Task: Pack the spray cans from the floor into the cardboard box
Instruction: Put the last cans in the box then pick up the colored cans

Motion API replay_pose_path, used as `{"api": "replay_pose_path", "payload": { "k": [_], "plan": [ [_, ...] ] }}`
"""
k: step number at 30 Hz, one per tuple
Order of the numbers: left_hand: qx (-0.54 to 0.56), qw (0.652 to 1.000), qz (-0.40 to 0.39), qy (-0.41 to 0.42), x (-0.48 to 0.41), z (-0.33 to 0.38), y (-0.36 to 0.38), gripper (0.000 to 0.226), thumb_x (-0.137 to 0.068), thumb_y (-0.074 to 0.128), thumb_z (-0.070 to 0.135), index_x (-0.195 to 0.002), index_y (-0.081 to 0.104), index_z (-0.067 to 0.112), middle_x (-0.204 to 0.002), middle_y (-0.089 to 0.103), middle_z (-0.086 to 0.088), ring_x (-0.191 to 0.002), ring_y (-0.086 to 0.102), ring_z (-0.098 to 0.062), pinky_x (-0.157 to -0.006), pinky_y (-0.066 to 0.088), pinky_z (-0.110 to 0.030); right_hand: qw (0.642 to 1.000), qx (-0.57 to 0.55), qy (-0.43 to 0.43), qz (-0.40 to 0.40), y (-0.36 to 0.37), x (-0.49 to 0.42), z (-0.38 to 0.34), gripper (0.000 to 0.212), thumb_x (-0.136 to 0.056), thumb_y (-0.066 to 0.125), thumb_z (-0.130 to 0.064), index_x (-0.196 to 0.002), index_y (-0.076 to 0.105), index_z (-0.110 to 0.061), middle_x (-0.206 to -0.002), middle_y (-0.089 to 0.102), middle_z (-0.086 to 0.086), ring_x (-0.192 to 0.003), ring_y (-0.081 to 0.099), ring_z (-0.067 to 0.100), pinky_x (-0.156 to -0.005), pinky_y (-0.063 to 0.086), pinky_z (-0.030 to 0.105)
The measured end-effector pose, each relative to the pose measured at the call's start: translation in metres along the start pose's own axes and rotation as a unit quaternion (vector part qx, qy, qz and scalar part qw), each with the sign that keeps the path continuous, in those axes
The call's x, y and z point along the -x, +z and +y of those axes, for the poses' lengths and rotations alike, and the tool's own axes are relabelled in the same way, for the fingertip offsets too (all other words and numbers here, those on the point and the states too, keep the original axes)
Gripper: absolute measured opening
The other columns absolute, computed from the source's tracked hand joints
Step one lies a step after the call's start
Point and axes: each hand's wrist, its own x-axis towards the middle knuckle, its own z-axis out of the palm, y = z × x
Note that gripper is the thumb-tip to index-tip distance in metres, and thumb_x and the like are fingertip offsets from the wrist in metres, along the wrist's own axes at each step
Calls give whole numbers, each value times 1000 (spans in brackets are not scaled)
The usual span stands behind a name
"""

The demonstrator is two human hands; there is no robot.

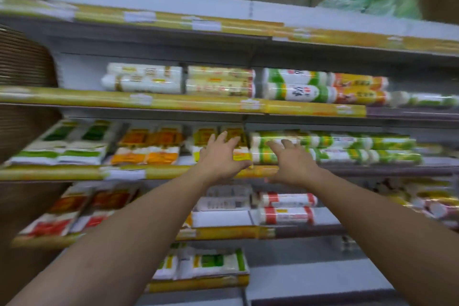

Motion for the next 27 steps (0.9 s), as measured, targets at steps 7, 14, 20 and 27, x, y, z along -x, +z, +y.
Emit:
{"api": "replay_pose_path", "payload": {
  "k": [7,14,20,27],
  "plan": [
    [-46,998,23,-21,35,-104,-51,88,-87,57,73,-159,27,33,-170,10,-3,-155,4,-32,-121,22,-57,999,-27,-42,11,-2,-30,-124,110,-70,78,-67,-157,22,-30,-156,31,12,-140,34,39,-110,38,50],
    [-96,993,-15,-59,69,-238,-60,86,-87,57,71,-158,27,33,-169,13,-7,-155,9,-34,-120,25,-56,992,-101,-67,-46,49,-50,-260,104,-73,80,-62,-156,25,-30,-156,31,12,-140,37,38,-105,44,47],
    [-77,989,-79,-97,104,-343,-13,89,-85,57,74,-157,32,28,-166,19,-7,-151,18,-35,-117,32,-56,981,-111,-80,-139,141,-48,-345,105,-72,80,-61,-156,27,-26,-153,34,15,-137,37,41,-108,42,49],
    [-9,970,-175,-169,151,-414,91,83,-89,63,64,-156,33,27,-165,20,-13,-150,21,-37,-116,32,-54,945,-101,-108,-291,260,-49,-396,97,-76,80,-58,-153,33,-21,-146,45,14,-131,46,35,-99,49,44]
  ]
}}
